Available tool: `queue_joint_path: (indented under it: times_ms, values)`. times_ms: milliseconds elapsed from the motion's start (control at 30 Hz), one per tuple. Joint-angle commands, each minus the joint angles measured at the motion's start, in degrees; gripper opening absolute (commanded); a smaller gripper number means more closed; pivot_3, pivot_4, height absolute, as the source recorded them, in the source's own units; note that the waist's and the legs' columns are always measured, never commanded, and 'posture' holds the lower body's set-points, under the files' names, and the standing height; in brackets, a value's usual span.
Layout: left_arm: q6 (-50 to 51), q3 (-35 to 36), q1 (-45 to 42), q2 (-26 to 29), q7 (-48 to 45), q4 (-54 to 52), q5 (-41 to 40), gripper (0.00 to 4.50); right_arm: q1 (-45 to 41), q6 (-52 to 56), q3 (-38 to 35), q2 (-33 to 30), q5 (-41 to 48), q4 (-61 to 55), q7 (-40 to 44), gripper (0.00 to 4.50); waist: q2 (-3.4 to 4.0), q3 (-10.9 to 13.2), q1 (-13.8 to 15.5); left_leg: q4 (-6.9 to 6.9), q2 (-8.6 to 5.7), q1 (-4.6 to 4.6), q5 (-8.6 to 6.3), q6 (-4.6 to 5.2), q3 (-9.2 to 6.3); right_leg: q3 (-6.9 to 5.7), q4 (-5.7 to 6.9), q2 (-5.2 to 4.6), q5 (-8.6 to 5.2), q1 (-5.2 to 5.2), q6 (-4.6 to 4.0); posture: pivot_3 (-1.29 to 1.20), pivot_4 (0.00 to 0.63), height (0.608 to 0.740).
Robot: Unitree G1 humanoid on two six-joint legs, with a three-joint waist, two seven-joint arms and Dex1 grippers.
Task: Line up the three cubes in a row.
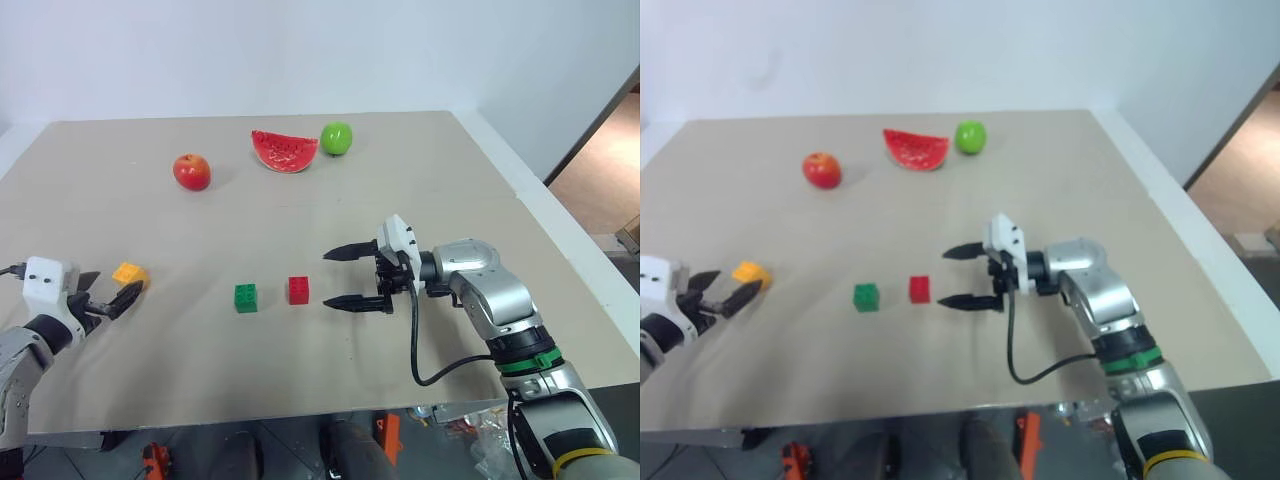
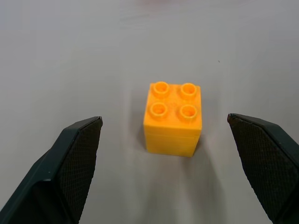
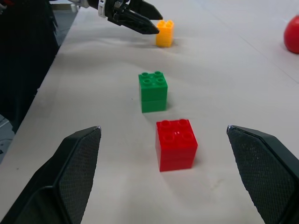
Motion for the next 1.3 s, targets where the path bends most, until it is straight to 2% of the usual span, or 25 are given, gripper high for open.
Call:
queue_joint_path:
  times_ms: [33,100,133,200,400,433,600,700,800,900,1067,1300]
  values:
    - [-2.86,-0.74,-2.17,2.26,-2.38,3.61,1.50,4.45,0.33,0.19,-1.80,-0.77,0.61,-2.82,-0.67,4.50,0.00,0.00,-0.01,-0.01,0.01,0.00,0.00,0.00,0.00,0.00,0.00,0.01,0.00,-0.01,0.00,0.00,0.150,0.740]
    - [-3.75,-1.69,-3.42,2.91,-3.62,6.04,2.17,4.45,0.56,0.27,-1.91,-0.93,0.60,-3.11,-0.90,4.50,0.00,0.00,-0.04,-0.01,0.01,0.02,0.00,0.00,0.01,0.00,0.00,0.01,0.01,0.00,-0.01,0.00,0.150,0.740]
    - [-4.38,-2.44,-4.28,3.39,-4.16,7.37,2.86,4.21,0.66,0.31,-1.95,-1.01,0.62,-3.25,-1.02,4.50,0.00,0.00,-0.04,-0.01,0.01,0.02,0.00,0.00,0.02,0.01,0.01,0.01,0.01,-0.01,-0.01,0.00,0.150,0.740]
    - [-5.70,-3.66,-6.05,4.04,-5.35,10.14,3.86,3.65,0.80,0.30,-2.01,-1.08,0.61,-3.46,-1.25,4.50,0.00,0.00,-0.01,-0.01,0.01,0.02,0.00,0.00,0.03,0.01,0.01,0.01,0.01,-0.01,-0.01,0.00,0.150,0.740]
    - [-8.68,-6.43,-9.36,4.85,-8.17,14.93,6.05,1.55,0.80,0.57,-2.19,-1.23,0.67,-3.85,-1.61,4.50,0.00,0.00,-0.01,-0.02,0.01,0.01,0.00,0.00,0.08,0.04,0.00,-0.01,0.00,-0.01,0.01,0.00,0.150,0.740]
    - [-9.18,-6.72,-9.75,4.90,-8.48,15.46,6.32,1.32,0.84,0.52,-2.22,-1.30,0.64,-3.86,-1.66,4.50,0.00,0.00,0.00,-0.03,0.01,0.01,0.00,0.00,0.08,0.03,0.00,-0.01,0.00,-0.02,0.01,0.00,0.150,0.740]
    - [-9.84,-7.62,-9.64,4.90,-9.79,14.37,6.82,1.34,1.06,0.58,-2.27,-1.58,0.77,-4.24,-1.88,4.50,0.00,0.00,0.01,-0.03,0.01,0.02,0.00,0.00,0.07,0.03,0.01,-0.01,0.01,-0.01,0.00,0.00,0.150,0.740]
    - [-6.48,-8.39,-6.72,4.03,-11.75,5.70,3.78,1.34,1.04,0.64,-2.41,-1.78,0.93,-4.29,-1.97,4.50,0.00,0.00,0.00,-0.03,0.00,0.00,0.00,0.00,0.09,0.04,0.00,-0.05,0.01,-0.01,0.03,0.00,0.150,0.740]
    - [-7.93,-13.44,-1.11,5.46,-17.85,-4.82,3.75,1.34,0.77,0.70,-2.50,-1.90,0.97,-4.10,-2.00,4.50,0.00,0.01,-0.02,-0.03,-0.01,-0.03,-0.02,-0.04,0.13,0.09,-0.02,-0.08,-0.03,-0.03,0.09,0.00,0.150,0.740]
    - [-9.63,-17.25,0.21,7.90,-24.17,-8.13,3.97,1.34,0.52,0.73,-2.41,-1.88,0.92,-4.00,-2.06,4.50,0.00,0.01,0.00,-0.04,-0.03,-0.02,-0.06,-0.10,0.15,0.13,-0.02,-0.10,-0.10,-0.03,0.12,0.00,0.150,0.740]
    - [-13.81,-19.98,-5.04,12.03,-34.49,-0.03,4.42,1.34,0.09,0.78,-2.51,-1.95,0.84,-4.06,-2.24,4.50,0.01,0.01,0.00,-0.05,0.02,0.06,-0.04,-0.07,0.10,0.08,0.02,0.05,-0.09,-0.03,-0.03,0.00,0.150,0.740]
    - [-21.28,-23.63,-15.35,13.65,-43.81,14.61,7.40,1.34,0.25,1.38,-2.92,-2.58,0.88,-5.10,-2.96,4.50,0.02,0.02,-0.01,-0.05,0.06,0.03,-0.03,-0.05,0.14,0.10,0.01,0.10,-0.06,-0.05,-0.04,0.00,0.150,0.740]
